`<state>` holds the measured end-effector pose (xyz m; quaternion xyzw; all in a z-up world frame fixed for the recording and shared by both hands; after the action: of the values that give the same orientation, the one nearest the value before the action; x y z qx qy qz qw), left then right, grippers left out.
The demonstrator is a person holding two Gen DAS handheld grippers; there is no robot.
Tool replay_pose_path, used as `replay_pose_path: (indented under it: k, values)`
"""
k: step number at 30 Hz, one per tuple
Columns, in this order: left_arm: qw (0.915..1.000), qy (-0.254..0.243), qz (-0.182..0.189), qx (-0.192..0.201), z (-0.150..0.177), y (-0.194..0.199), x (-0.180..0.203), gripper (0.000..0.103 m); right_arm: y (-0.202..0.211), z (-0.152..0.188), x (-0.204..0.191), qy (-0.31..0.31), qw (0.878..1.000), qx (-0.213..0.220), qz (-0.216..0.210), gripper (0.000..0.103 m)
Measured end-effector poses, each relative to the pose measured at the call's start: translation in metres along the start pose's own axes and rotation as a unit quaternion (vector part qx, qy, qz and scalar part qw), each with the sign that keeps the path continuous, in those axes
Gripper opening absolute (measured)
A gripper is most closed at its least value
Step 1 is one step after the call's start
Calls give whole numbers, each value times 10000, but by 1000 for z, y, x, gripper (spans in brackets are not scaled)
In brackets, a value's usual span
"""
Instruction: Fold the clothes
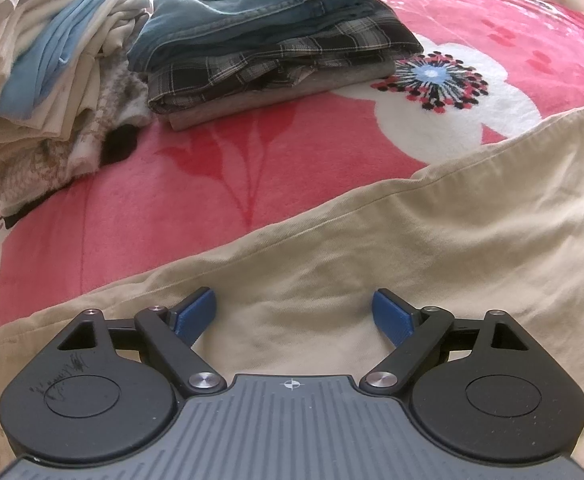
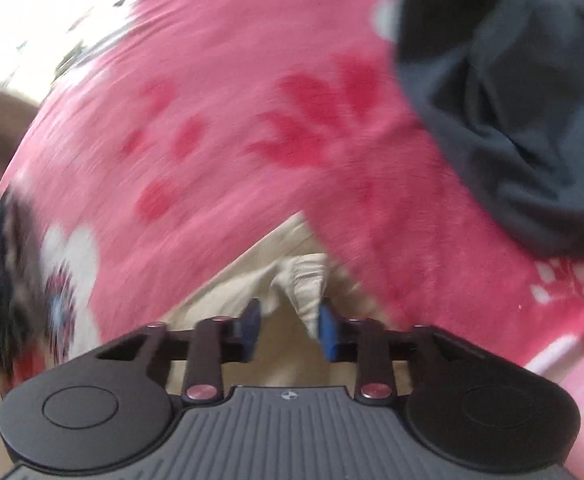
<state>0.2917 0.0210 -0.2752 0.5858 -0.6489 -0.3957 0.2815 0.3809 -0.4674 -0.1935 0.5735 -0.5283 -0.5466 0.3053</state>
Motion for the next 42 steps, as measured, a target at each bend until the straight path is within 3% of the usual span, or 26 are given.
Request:
replay_pose_path:
  k: [2,4,6,7,8,9,11,14,15,16,20,22,25,27,29,31,34,35,36,38,41,42]
  values:
    - [10000,10,-6,6,0,0,0,88,9,16,-22,862,9961,137,99,20]
    - [10000,13,-10,13,0,0,0,88,17,34,-46,1958,9793,353,369,19]
    - [10000,4,-10,17,0,-1,0,88,24,55,-70,3121,9464,572,606,15]
    - [10000,-1,-11,19,0,-1,0,88,26,67,-82,3771,9207,663,752,14]
    - [10000,-5,-11,21,0,-1,0,88,27,82,-95,4460,8874,723,917,13]
    - [10000,-11,-11,21,0,-1,0,88,25,103,-106,5260,8403,708,1101,12]
    - [10000,-16,-18,18,-1,-1,0,88,19,148,-123,6679,7287,606,1389,12]
    - [10000,-20,-39,14,-1,-1,1,88,11,197,-122,7931,5836,461,1679,11]
    - [10000,-20,-46,13,-1,-1,1,88,8,199,-119,8019,5683,432,1793,9]
    - [10000,-19,-54,13,-1,-1,1,88,5,197,-115,8021,5642,410,1913,8]
    - [10000,6,-64,23,-1,0,1,88,-8,147,-93,7514,5984,479,2737,9]
    - [10000,-1,-63,29,-1,0,2,88,-18,116,-74,7244,6010,365,3358,9]
    - [10000,1,-48,24,-1,-1,1,88,-28,75,-47,6588,6357,77,4023,15]
    - [10000,6,-45,19,-1,-1,1,88,-22,50,-40,5964,6858,66,4170,15]
    - [10000,20,-42,18,-1,-1,1,88,-9,28,-38,5234,7493,187,4052,20]
    - [10000,32,-35,20,-1,-1,1,89,4,7,-32,4308,8211,313,3731,22]
    - [10000,29,-17,37,-1,-1,1,89,25,-9,-26,2868,9208,625,2569,22]
    - [10000,27,-15,39,-1,-1,1,89,26,-9,-26,2563,9397,689,2159,22]
    - [10000,23,-12,41,-1,-1,1,89,27,-7,-27,2308,9540,732,1766,22]
    - [10000,15,-6,45,-1,-1,1,89,10,-10,-35,2189,9687,600,1003,22]
    - [10000,16,-11,44,-1,-2,2,89,-25,-12,-31,2077,9726,365,978,20]
    - [10000,21,-15,40,-1,-2,2,89,-40,-14,-21,2039,9686,259,1399,16]
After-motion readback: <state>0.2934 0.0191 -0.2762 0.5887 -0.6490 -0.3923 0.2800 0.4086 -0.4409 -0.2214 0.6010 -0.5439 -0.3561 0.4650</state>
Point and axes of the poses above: each gripper's, at about its wrist camera, not at the fingertips, and y roughly against the way its jaws point, x to its right, z to its underside, the point moved 6 cm from there along -y, roughly the way its jaws point, and after that the axes turned 4 degrees about y, right-handed, at the moved point
